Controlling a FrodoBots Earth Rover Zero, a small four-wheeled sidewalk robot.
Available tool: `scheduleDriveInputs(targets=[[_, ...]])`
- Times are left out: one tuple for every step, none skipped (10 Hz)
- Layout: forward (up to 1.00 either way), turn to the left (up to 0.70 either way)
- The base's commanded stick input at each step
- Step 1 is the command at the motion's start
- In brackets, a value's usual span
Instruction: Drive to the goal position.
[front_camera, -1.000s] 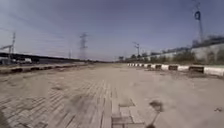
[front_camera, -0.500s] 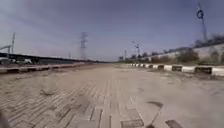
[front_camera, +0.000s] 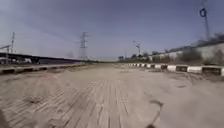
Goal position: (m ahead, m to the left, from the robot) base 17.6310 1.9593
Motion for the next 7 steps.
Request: scheduleDriveInputs(targets=[[1.0,0.0],[1.0,0.0],[1.0,0.0],[1.0,0.0],[1.0,0.0],[1.0,0.0],[1.0,0.0]])
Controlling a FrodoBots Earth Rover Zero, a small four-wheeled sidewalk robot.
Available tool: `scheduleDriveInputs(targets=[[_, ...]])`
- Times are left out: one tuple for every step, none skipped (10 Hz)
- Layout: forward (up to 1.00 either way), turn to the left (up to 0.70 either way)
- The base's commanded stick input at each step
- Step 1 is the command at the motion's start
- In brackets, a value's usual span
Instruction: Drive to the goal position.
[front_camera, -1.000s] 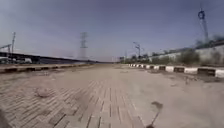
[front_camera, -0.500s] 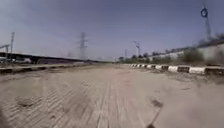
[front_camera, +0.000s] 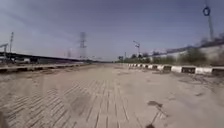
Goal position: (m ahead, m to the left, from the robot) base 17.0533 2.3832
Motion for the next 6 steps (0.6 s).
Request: scheduleDriveInputs(targets=[[1.0,0.0],[1.0,0.0],[1.0,0.0],[1.0,0.0],[1.0,0.0],[1.0,0.0]])
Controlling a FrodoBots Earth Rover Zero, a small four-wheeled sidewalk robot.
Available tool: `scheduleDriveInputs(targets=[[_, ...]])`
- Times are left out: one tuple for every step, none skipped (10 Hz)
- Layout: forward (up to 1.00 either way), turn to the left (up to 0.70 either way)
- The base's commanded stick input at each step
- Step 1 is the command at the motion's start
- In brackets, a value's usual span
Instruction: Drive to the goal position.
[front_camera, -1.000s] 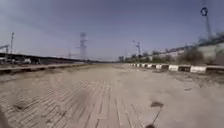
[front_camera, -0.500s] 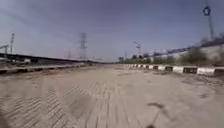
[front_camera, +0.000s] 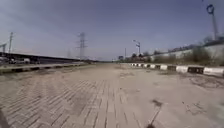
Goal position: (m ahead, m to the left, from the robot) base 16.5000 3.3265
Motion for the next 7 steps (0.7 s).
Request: scheduleDriveInputs(targets=[[1.0,0.0],[1.0,0.0],[1.0,0.0],[1.0,0.0],[1.0,0.0],[1.0,0.0],[1.0,0.0]])
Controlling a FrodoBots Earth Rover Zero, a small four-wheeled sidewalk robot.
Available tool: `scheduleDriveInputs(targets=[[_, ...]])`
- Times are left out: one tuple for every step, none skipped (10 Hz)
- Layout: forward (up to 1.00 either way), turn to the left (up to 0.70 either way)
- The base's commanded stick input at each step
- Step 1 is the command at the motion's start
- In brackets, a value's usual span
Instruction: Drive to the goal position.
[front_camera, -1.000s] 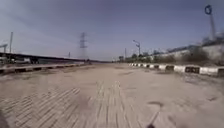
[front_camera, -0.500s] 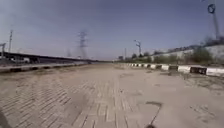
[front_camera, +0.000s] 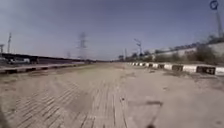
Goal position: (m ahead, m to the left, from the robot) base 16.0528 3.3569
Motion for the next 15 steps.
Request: scheduleDriveInputs(targets=[[1.0,0.0],[1.0,0.0],[1.0,0.0],[1.0,0.0],[1.0,0.0],[1.0,0.0],[1.0,0.0],[1.0,0.0],[1.0,0.0],[1.0,0.0],[1.0,0.0],[1.0,0.0],[1.0,0.0],[1.0,0.0],[1.0,0.0]])
